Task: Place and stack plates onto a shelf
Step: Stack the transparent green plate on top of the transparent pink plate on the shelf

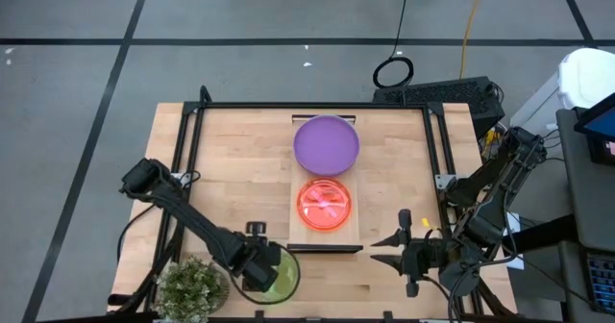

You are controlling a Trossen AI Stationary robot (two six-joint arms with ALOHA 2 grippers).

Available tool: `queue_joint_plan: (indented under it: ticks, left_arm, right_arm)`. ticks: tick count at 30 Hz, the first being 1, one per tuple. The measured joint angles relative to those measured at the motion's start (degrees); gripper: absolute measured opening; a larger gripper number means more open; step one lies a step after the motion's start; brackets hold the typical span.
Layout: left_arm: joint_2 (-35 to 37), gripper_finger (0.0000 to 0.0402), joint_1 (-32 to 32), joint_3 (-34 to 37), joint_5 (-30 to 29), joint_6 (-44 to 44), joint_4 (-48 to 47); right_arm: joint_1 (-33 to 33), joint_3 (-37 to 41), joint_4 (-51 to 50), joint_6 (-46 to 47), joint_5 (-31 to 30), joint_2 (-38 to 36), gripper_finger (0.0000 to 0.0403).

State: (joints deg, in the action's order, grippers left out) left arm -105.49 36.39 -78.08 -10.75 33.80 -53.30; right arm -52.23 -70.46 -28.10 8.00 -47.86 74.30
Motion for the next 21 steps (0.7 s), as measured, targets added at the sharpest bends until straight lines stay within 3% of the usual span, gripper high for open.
queue_joint_plan:
  ticks: [9, 21]
  left_arm:
    - [0.00, 0.0181, -1.10, 6.74, 1.72, 13.16, 2.54]
    - [0.00, 0.0181, -2.72, 9.79, 3.85, 19.49, 5.98]
  right_arm:
    - [0.00, 0.00, 0.00, -4.56, -0.02, 0.00, 0.0107]
    - [0.02, 0.00, 0.00, -6.30, -0.17, -2.01, 0.0107]
